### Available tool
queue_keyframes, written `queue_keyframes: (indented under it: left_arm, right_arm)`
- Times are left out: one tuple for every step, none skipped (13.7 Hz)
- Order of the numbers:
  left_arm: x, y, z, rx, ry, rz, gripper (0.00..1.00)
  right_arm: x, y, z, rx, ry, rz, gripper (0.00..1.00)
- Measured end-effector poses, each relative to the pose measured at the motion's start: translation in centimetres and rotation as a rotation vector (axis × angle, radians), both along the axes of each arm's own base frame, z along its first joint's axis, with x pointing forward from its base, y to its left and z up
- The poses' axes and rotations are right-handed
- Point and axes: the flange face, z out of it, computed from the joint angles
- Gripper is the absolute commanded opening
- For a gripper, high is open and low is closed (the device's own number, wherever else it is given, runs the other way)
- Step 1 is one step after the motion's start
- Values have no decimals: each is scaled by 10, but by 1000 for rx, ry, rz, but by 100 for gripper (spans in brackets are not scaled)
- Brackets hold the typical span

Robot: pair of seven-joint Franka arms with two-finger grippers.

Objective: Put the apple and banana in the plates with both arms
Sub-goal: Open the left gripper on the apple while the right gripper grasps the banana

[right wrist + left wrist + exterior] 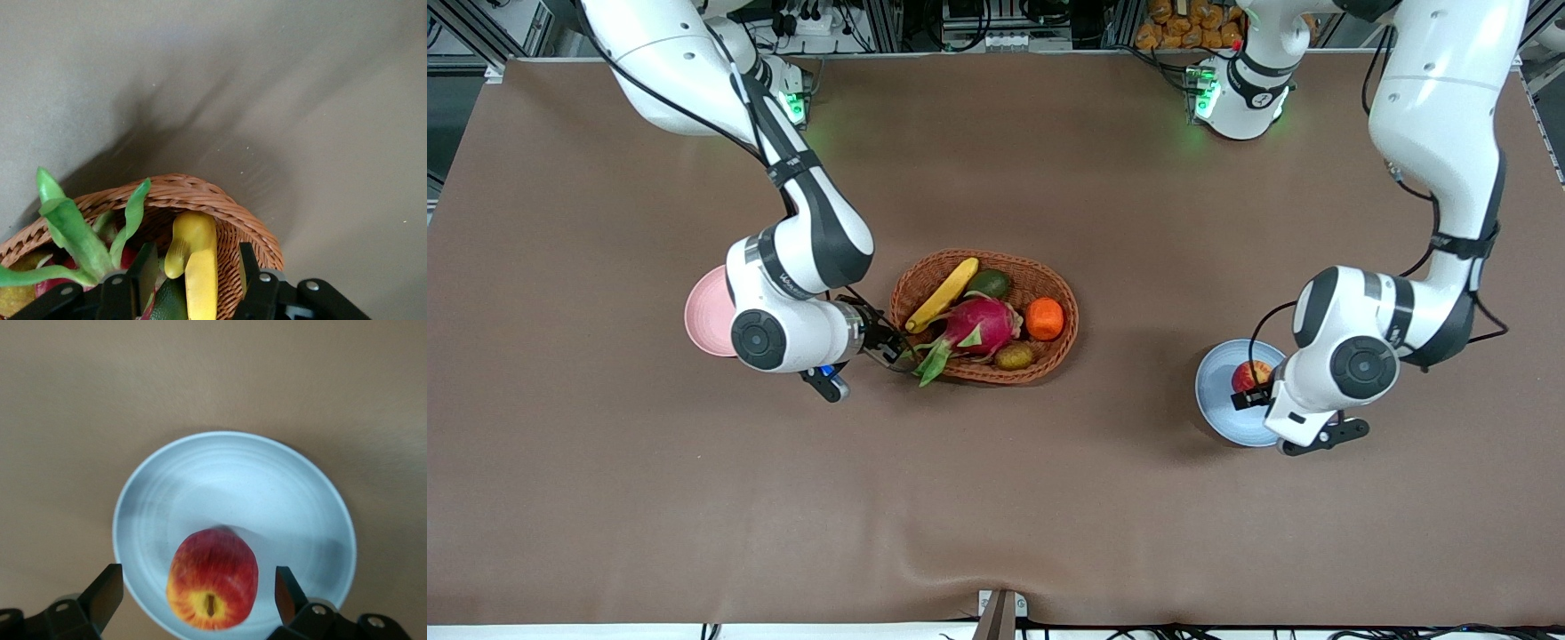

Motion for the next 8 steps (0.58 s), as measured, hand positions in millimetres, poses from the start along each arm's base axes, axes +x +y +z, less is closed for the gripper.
queue_keyframes:
  left_arm:
    - [0, -1, 14, 3, -8, -1, 100]
    - [-1, -2, 26, 7, -15, -1, 100]
    - [-2, -2, 37, 9, -23, -1, 100]
    - [-2, -2, 44, 10, -31, -1, 100]
    - [-2, -2, 50, 11, -38, -2, 100]
    - [-3, -3, 54, 12, -40, -2, 100]
    - [-3, -2, 59, 14, -41, -1, 100]
    - [-3, -2, 65, 18, -37, 2, 100]
  right_arm:
    - [-1, 4, -1, 0, -4, 1, 57]
    - [-2, 7, -2, 0, -6, 4, 57]
    - [-3, 9, -3, -1, -6, 7, 57]
    - [-4, 10, -4, -1, -5, 8, 57]
    - [-4, 10, -4, -1, -6, 8, 52]
    - [-4, 11, -5, -1, -9, 7, 52]
    - [-4, 12, -5, -1, -9, 9, 51]
    - [-5, 13, -6, -2, -8, 11, 50]
